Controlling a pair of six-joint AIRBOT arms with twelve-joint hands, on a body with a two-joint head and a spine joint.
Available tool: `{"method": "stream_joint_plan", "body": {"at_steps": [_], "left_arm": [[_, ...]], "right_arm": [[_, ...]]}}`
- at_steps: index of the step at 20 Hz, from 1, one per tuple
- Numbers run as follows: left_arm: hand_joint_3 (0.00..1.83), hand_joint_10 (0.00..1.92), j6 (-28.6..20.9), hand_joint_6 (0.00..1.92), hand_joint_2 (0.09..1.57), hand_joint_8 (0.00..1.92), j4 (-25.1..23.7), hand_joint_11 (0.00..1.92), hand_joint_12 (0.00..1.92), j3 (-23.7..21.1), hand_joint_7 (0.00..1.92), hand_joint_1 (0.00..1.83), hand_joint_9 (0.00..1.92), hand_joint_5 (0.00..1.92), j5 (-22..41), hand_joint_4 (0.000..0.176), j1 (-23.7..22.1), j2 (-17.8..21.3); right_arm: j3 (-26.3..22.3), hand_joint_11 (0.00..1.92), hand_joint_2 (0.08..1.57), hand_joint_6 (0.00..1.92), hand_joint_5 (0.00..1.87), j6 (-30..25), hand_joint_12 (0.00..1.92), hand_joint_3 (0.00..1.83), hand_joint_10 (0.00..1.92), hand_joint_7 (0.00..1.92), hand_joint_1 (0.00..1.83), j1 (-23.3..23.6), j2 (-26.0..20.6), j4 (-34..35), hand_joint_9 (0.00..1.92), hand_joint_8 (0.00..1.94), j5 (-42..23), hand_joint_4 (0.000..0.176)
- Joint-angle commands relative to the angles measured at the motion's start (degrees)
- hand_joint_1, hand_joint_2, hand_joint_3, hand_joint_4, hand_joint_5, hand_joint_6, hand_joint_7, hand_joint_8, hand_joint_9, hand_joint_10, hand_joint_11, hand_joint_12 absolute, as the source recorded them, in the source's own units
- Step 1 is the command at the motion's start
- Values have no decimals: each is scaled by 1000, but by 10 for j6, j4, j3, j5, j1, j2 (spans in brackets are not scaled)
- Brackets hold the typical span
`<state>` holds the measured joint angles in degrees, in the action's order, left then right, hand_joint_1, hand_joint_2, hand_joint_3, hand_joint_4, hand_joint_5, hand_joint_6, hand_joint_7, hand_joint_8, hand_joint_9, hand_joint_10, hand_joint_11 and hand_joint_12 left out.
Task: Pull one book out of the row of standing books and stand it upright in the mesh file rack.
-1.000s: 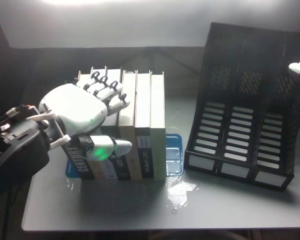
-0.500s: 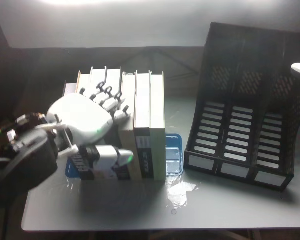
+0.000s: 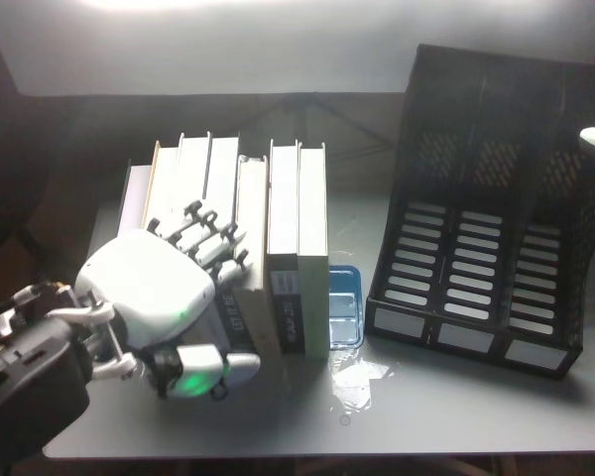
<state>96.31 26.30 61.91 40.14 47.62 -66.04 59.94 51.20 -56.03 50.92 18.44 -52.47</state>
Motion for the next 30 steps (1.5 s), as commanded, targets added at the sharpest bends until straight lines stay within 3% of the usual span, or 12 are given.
{"method": "stream_joint_plan", "body": {"at_steps": [1, 15, 20, 22, 23, 24, 25, 26, 28, 29, 30], "left_arm": [[0, 0, 2, 23, 1163, 0, -8, 0, 0, -4, 0, 34, 0, 419, 39, 0, 8, 3], [8, 0, -60, 11, 1200, 0, -32, 0, 0, -69, 0, 23, 0, 458, 108, 0, 94, 19], [6, 0, -95, 12, 1206, 0, -54, 0, 0, -77, 0, 7, 0, 470, 148, 0, 101, 32], [12, 0, -107, 2, 1219, 0, -55, 0, 0, -77, 0, 19, 0, 410, 187, 0, 95, 47], [21, 0, -114, 0, 1334, 0, -54, 0, 0, -77, 0, 0, 0, 27, 214, 12, 91, 58], [21, 0, -118, 0, 1344, 0, -51, 0, 0, -76, 0, 0, 0, 0, 229, 26, 89, 65], [36, 0, -126, 0, 1379, 0, -43, 0, 0, -72, 0, 0, 0, 0, 247, 26, 87, 73], [21, 0, -133, 0, 1435, 0, -31, 0, 0, -65, 0, 0, 0, 0, 258, 42, 86, 79], [35, 0, -155, 0, 1495, 0, -8, 0, 0, -43, 0, 0, 0, 0, 262, 41, 82, 85], [11, 0, -166, 1, 1524, 0, 1, 0, 0, -35, 0, 81, 0, 3, 260, 25, 81, 87], [11, 0, -170, 1, 1524, 0, 8, 0, 0, -28, 0, 81, 0, 3, 257, 25, 81, 89]], "right_arm": [[3, 2, 1390, 0, 0, -3, 1, 0, 0, 0, 637, 3, -3, 1, 0, 0, -69, 0], [2, 0, 1379, 0, 0, -5, 0, 0, 0, 0, 563, 0, -3, 4, 0, 0, -70, 0], [0, 0, 1376, 0, 0, -6, 0, 0, 0, 0, 583, 0, -3, -5, 0, 0, -69, 0], [-7, 0, 1375, 0, 0, -6, 0, 0, 0, 0, 581, 6, -7, -33, 0, 0, -68, 0], [-12, 0, 1372, 0, 0, -6, 0, 0, 0, 0, 681, 18, -12, -59, 0, 0, -62, 0], [-16, 0, 1347, 0, 0, -6, 0, 0, 0, 0, 705, 27, -14, -80, 0, 0, -56, 0], [-20, 0, 1338, 0, 0, -6, 0, 0, 0, 0, 701, 45, -15, -111, 0, 0, -40, 0], [-23, 0, 1330, 0, 0, -6, 0, 0, 0, 0, 664, 65, -15, -144, 0, 0, -22, 0], [-26, 0, 1322, 0, 0, -12, 0, 0, 0, 0, 649, 108, -12, -216, 0, 0, 22, 0], [-25, 0, 1291, 0, 0, -22, 0, 0, 0, 0, 669, 125, -7, -247, 0, 0, 39, 0], [-22, 0, 1291, 0, 0, -31, 0, 0, 0, 0, 669, 140, 0, -272, 0, 0, 54, 0]]}}
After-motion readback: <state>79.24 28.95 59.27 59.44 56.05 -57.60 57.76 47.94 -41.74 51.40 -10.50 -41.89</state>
